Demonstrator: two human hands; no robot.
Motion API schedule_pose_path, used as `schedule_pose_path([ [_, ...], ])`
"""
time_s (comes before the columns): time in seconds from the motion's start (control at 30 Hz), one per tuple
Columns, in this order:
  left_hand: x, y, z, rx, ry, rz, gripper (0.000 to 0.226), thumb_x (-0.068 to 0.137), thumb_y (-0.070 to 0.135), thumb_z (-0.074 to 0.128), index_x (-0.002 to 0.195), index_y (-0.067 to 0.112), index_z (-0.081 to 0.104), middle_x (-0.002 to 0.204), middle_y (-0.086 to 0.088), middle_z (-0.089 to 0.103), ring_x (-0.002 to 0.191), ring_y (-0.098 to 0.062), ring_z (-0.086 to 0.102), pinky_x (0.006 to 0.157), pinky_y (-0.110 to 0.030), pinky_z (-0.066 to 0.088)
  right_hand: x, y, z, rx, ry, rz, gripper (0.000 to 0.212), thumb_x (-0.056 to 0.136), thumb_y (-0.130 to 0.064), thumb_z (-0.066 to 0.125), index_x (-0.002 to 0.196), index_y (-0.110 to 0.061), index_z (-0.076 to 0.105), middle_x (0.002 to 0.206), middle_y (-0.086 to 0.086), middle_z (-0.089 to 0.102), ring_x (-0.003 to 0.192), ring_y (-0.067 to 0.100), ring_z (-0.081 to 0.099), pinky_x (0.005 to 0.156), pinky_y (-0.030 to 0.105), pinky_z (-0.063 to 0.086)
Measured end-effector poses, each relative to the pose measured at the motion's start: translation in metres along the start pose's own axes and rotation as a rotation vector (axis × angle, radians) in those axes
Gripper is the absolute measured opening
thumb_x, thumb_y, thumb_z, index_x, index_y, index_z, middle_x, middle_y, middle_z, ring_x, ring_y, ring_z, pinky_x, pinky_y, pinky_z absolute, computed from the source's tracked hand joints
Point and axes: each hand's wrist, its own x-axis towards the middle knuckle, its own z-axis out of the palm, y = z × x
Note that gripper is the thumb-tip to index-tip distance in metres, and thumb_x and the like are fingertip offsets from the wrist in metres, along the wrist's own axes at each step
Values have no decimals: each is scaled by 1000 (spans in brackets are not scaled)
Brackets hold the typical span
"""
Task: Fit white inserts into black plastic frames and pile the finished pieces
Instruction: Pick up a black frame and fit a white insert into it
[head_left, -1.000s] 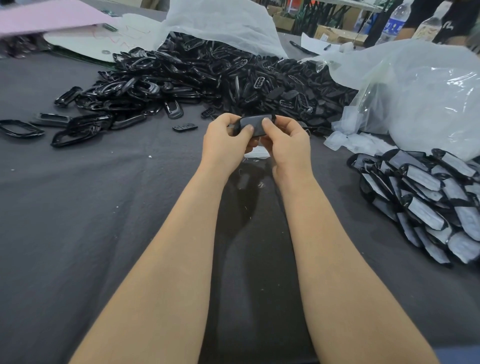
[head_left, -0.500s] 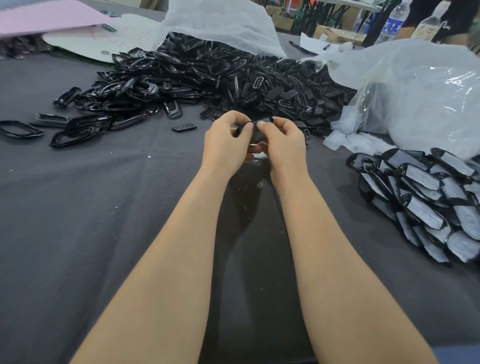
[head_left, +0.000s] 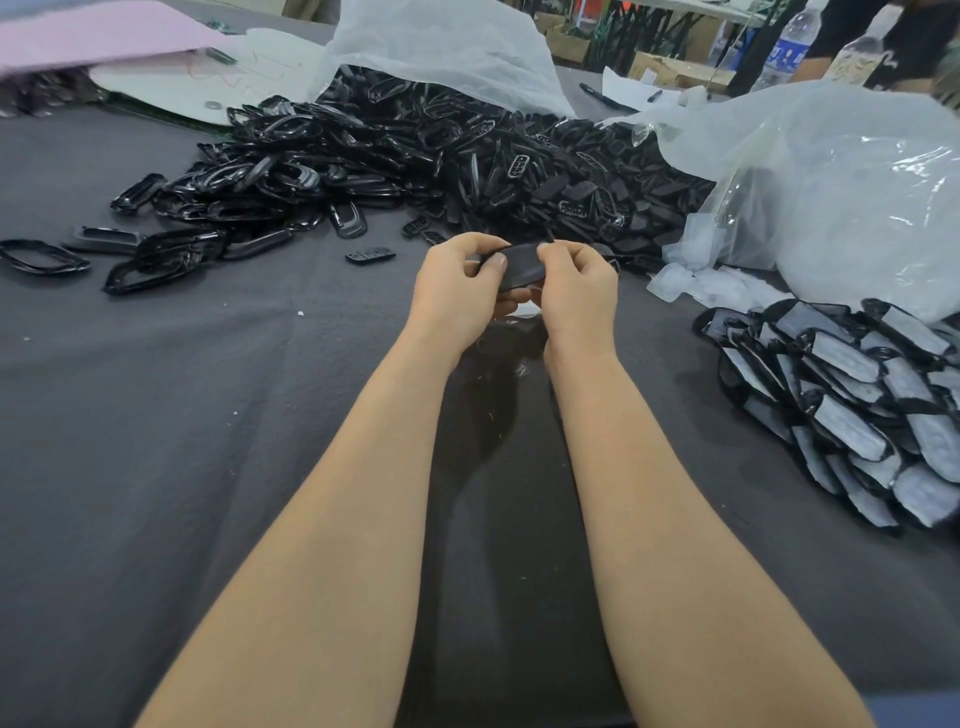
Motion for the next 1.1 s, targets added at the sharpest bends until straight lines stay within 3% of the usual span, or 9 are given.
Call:
schedule_pose_path([
  [0.23,1,0,-2,-27,67,-37,18,99,7,47,100,17,61,86,-2,69,71,-13,71,62,-20,57,-3,0,0,-31,-86,-18,9,90,-13,60,97,-16,55,97,5,63,90,18,60,78,28,50],
  [0.37,0,1,-3,-36,76,-31,21,96,8,49,90,23,62,81,1,69,63,-6,70,59,-19,55,-5,-1,-2,-44,-131,-52,16,86,-13,66,90,-22,54,92,-2,62,86,12,60,73,22,50],
  [0.5,0,0,-2,10,62,11,18,97,10,52,90,24,63,79,5,69,60,1,67,55,-14,52,-6,-1,-2,-51,-141,-97,13,85,-9,66,91,-17,58,89,1,65,83,14,62,75,28,53],
  [0.63,1,0,-2,12,50,6,13,98,11,51,100,17,63,85,0,71,68,-8,71,58,-17,54,-3,-1,-1,-18,-95,-95,7,88,-8,59,87,-14,61,84,2,64,77,13,59,68,26,48],
  [0.73,1,0,-1,3,32,-3,12,99,10,51,101,14,62,88,-3,71,73,-13,72,62,-20,55,-1,-1,-1,-10,-44,-77,18,90,-9,55,78,-20,60,74,-4,62,67,6,57,62,20,45],
  [0.83,1,0,-1,-17,37,-1,10,98,9,52,102,12,61,89,-6,70,70,-13,71,60,-18,55,0,0,-1,-22,-25,-66,18,91,-10,54,78,-21,60,74,-6,61,68,6,57,67,24,47],
  [0.97,0,0,-2,-16,25,14,11,95,10,59,103,17,56,83,-1,70,67,-9,71,64,-19,56,3,1,-4,-19,8,-61,7,92,-13,57,94,-14,64,86,-2,63,84,14,58,84,34,52],
  [1.1,2,-2,-2,65,24,37,19,95,5,56,105,20,51,84,-3,70,64,-5,69,65,-18,57,4,2,-5,-4,-10,-59,9,94,-13,56,95,-15,65,81,-4,63,68,7,57,66,23,50],
])
